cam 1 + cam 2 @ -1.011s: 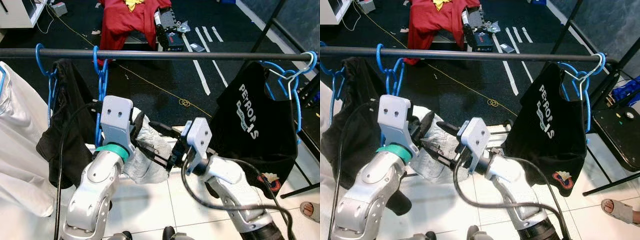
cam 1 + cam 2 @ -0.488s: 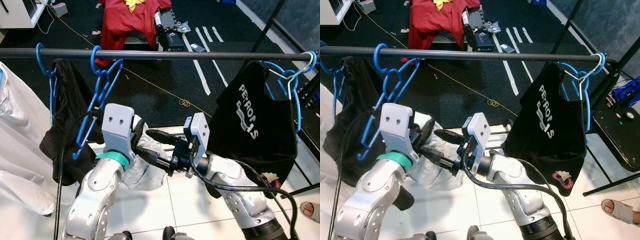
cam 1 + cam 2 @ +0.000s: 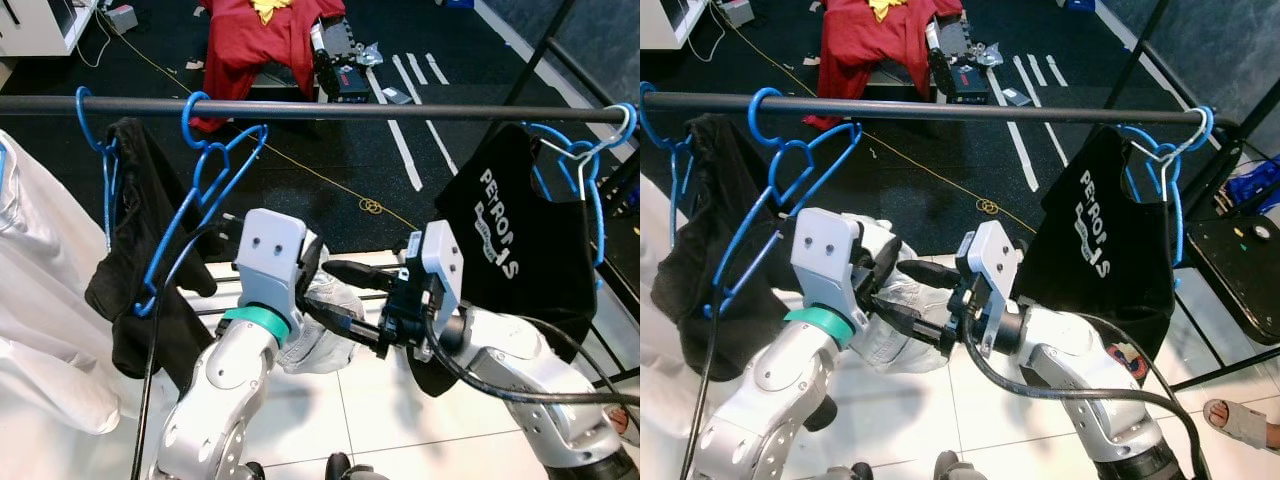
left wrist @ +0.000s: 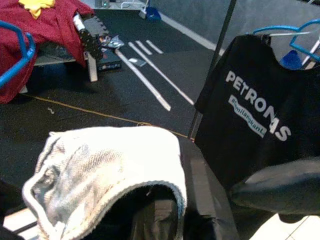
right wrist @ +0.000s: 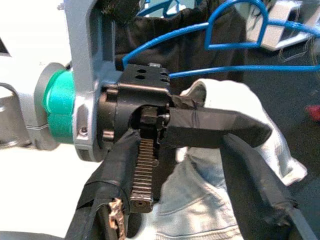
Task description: Hang hanger
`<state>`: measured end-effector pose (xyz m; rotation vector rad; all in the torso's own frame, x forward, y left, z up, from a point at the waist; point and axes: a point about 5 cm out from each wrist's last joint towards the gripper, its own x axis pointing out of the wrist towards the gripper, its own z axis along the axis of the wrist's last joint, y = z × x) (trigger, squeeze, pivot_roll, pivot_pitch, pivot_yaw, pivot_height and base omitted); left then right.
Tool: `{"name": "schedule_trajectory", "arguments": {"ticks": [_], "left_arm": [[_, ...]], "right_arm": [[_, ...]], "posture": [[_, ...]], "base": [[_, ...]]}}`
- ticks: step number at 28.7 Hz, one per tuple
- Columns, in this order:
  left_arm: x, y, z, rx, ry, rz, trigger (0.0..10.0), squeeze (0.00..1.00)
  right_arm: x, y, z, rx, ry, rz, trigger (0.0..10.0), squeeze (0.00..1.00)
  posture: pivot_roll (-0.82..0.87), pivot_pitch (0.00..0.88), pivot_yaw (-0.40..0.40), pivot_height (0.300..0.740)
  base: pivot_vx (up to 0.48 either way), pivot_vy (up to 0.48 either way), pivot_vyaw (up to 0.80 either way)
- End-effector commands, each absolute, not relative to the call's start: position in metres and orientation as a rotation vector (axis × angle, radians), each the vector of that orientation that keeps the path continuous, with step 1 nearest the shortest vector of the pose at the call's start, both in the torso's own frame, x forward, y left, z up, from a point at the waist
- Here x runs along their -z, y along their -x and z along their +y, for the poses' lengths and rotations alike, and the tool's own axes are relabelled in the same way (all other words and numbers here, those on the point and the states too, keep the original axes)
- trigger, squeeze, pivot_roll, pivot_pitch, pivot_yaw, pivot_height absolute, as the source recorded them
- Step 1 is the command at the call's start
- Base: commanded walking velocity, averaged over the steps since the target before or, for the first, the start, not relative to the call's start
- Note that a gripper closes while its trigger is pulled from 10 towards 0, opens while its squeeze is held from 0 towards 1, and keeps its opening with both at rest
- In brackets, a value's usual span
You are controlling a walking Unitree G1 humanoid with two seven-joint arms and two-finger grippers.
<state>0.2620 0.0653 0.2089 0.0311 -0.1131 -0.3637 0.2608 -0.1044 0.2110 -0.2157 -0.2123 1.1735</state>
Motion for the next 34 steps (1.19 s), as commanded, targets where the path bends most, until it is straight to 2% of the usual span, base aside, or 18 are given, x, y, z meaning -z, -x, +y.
{"name": "schedule_trajectory", "arguments": {"ticks": [1, 3, 4, 6, 7, 10, 11, 13, 15, 17, 20, 22, 30, 34], "left_arm": [[-0.193, -0.268, 0.1, 0.344, -0.16, -0.02, 0.0, 0.0], [-0.189, -0.269, 0.104, 0.333, -0.202, -0.009, 0.0, 0.0], [-0.189, -0.269, 0.104, 0.333, -0.202, -0.009, 0.0, 0.0], [-0.187, -0.271, 0.105, 0.322, -0.243, -0.015, 0.0, 0.0], [-0.186, -0.272, 0.103, 0.321, -0.243, -0.015, 0.0, 0.0], [-0.185, -0.273, 0.102, 0.327, -0.243, -0.014, 0.0, 0.0], [-0.185, -0.273, 0.099, 0.34, -0.233, -0.013, 0.0, 0.0], [-0.185, -0.273, 0.099, 0.34, -0.233, -0.013, 0.0, 0.0], [-0.186, -0.273, 0.096, 0.376, -0.227, -0.029, 0.0, 0.0], [-0.186, -0.273, 0.096, 0.376, -0.227, -0.029, 0.0, 0.0], [-0.192, -0.271, 0.098, 0.425, -0.145, -0.048, 0.0, 0.0], [-0.193, -0.271, 0.1, 0.429, -0.123, -0.043, 0.0, 0.0], [-0.194, -0.265, 0.107, 0.446, -0.077, -0.027, 0.0, 0.0], [-0.194, -0.263, 0.106, 0.465, -0.078, -0.025, 0.0, 0.0]], "right_arm": [[-0.205, -0.263, -0.132, -1.215, 0.526, -0.13, 10.0, 0.0], [-0.213, -0.279, -0.134, -1.037, 0.494, -0.195, 10.0, 0.0], [-0.213, -0.279, -0.134, -1.037, 0.494, -0.195, 10.0, 0.0], [-0.214, -0.292, -0.133, -0.873, 0.427, -0.22, 10.0, 0.0], [-0.211, -0.292, -0.127, -0.852, 0.377, -0.22, 10.0, 0.0], [-0.207, -0.291, -0.12, -0.86, 0.35, -0.22, 10.0, 0.0], [-0.203, -0.286, -0.107, -0.908, 0.31, -0.219, 10.0, 0.0], [-0.203, -0.286, -0.107, -0.908, 0.31, -0.219, 10.0, 0.0], [-0.195, -0.279, -0.082, -1.008, 0.231, -0.209, 10.0, 0.0], [-0.195, -0.279, -0.082, -1.008, 0.231, -0.209, 10.0, 0.0], [-0.197, -0.271, -0.038, -1.135, 0.056, -0.223, 10.0, 0.0], [-0.201, -0.27, -0.03, -1.139, 0.03, -0.242, 10.0, 0.0], [-0.227, -0.262, -0.026, -1.146, -0.015, -0.336, 10.0, 0.0], [-0.229, -0.253, -0.027, -1.203, 0.038, -0.355, 10.0, 0.0]], "posture": [[-0.07, 0.176, 0.015, 0.74], [-0.07, 0.178, 0.009, 0.74], [-0.07, 0.178, 0.009, 0.74], [-0.06, 0.178, 0.008, 0.74], [-0.07, 0.181, 0.012, 0.74], [-0.07, 0.181, 0.012, 0.74], [-0.07, 0.184, 0.022, 0.74], [-0.07, 0.184, 0.022, 0.74], [-0.08, 0.184, 0.027, 0.74], [-0.08, 0.184, 0.027, 0.74], [-0.07, 0.186, 0.027, 0.74], [-0.06, 0.187, 0.025, 0.74], [-0.06, 0.191, 0.014, 0.74], [-0.06, 0.191, 0.015, 0.74]], "base": [[0.0, 0.0, 0.0], [0.0, 0.0, 0.0], [0.0, 0.0, 0.0], [0.0, 0.0, 0.0], [0.0, 0.0, 0.0], [0.0, 0.0, 0.0], [0.0, 0.0, 0.0], [0.0, 0.0, 0.0], [0.0, 0.0, 0.0], [0.0, 0.0, 0.0], [0.0, 0.0, 0.0], [0.0, 0.0, 0.0], [0.0, 0.0, 0.0], [0.0, 0.0, 0.0]]}}
